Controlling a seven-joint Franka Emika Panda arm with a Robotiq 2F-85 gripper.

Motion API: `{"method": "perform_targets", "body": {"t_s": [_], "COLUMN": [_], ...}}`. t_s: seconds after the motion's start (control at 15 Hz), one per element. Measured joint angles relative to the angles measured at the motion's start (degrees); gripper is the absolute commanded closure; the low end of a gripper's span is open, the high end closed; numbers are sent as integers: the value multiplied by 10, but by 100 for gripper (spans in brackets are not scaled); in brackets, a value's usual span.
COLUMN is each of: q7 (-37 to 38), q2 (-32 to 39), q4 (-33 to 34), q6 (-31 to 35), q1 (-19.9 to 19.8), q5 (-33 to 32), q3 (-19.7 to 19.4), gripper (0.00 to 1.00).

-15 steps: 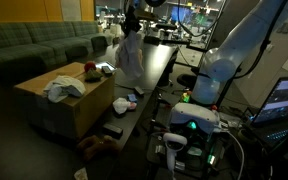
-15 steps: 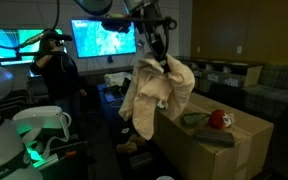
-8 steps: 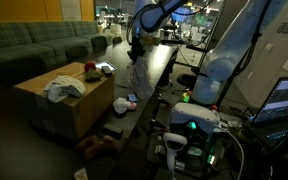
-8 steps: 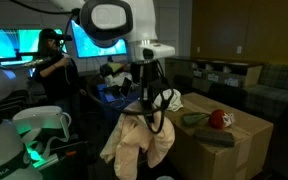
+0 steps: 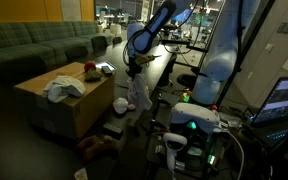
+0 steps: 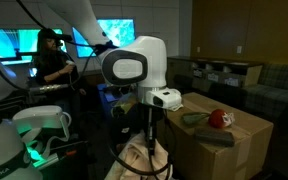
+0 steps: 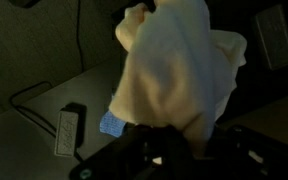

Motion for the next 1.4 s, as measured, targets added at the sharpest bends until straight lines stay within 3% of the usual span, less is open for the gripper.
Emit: {"method": "perform_targets", "body": {"t_s": [0.47,0.87,1.4], "q7": [47,68,68], "q2": [109,178,236], "q4": [40,61,87], "q6": [109,174,188], "q1": [9,42,57], "q5": [32,155,277], "q3": [-1,10,63], "gripper": [95,96,92]}}
